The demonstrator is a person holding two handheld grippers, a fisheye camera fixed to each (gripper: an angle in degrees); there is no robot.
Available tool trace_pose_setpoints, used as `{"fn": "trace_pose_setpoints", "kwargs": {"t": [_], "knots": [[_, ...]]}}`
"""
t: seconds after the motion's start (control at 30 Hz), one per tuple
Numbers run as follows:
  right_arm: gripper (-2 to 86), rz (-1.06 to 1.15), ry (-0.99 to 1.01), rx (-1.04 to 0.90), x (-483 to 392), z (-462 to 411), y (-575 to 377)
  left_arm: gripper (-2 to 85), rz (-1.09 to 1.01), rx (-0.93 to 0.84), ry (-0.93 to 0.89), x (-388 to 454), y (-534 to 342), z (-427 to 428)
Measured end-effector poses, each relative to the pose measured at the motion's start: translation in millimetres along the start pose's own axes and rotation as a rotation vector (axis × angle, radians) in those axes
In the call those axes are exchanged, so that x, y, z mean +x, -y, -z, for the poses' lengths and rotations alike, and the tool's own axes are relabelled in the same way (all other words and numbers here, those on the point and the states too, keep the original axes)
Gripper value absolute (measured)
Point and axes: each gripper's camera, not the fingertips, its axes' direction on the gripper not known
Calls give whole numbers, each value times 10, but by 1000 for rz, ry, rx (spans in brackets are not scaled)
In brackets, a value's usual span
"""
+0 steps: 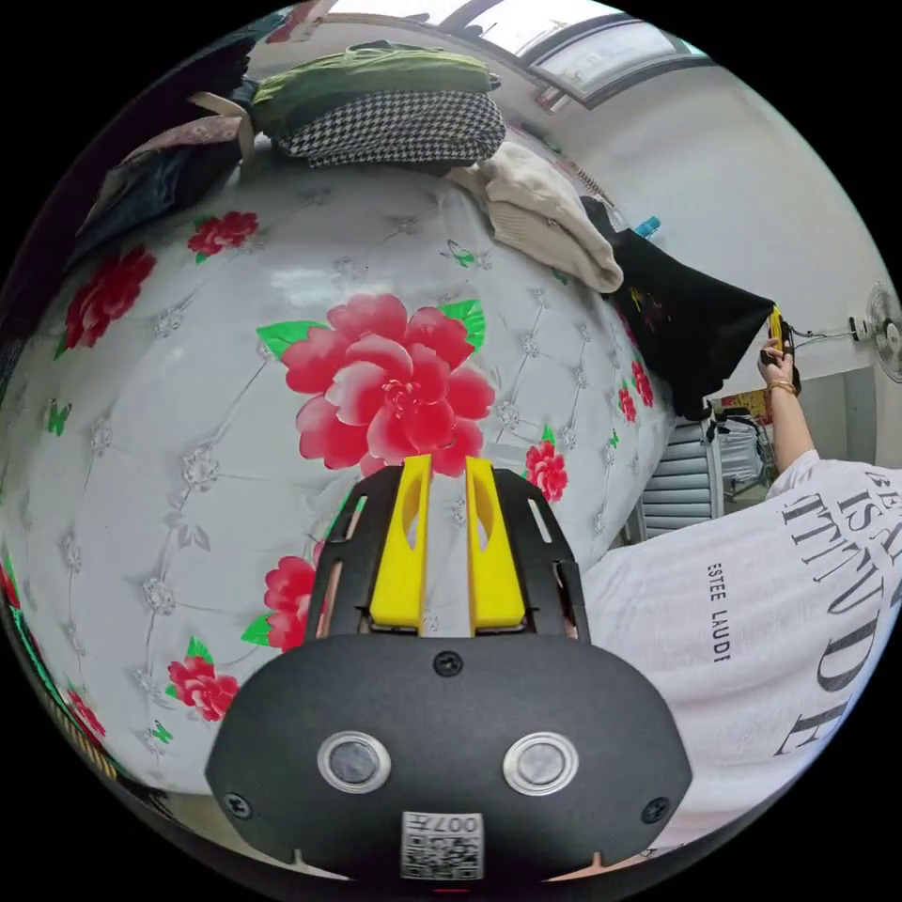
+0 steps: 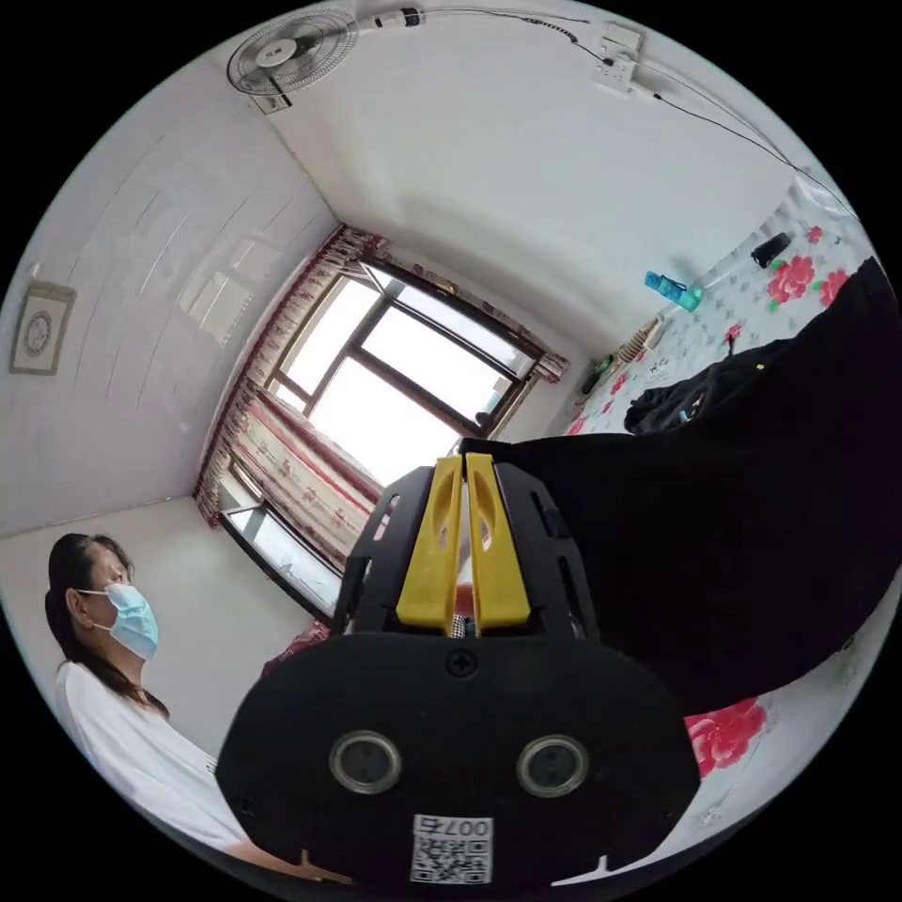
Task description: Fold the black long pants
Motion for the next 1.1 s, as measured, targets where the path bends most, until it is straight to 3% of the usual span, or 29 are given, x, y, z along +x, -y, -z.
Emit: {"fn": "trace_pose_setpoints", "kwargs": {"t": [0.13, 0.23, 0.43, 0.6, 0.73, 0.83, 0.9, 1.1], "knots": [[-3, 146, 181, -47, -889, 54, -22, 64, 93, 137, -55, -47, -503, 519], [-2, 327, 324, -209, -1788, -128, -343, 65, 103, 210, -114, -6, -733, 788], [-1, 506, 683, -756, -3251, -1065, -2243, 67, 57, 303, -131, 66, -1013, 1330], [6, 469, 756, -1346, -3477, -1884, -4601, 26, 288, 355, -73, -316, -1332, 1633], [32, 469, 551, -1421, -3106, -1962, -5117, 47, 572, 447, -56, -807, -2018, 1948], [57, 584, 249, -1419, -2539, -1982, -5084, 64, 657, 500, -57, -970, -2449, 2172], [73, 660, 11, -1409, -1985, -1991, -4929, 67, 664, 504, -20, -970, -2568, 2279], [114, 712, -244, -1407, -1232, -2087, -4739, 98, 480, 456, -45, -601, -1999, 2221]]}}
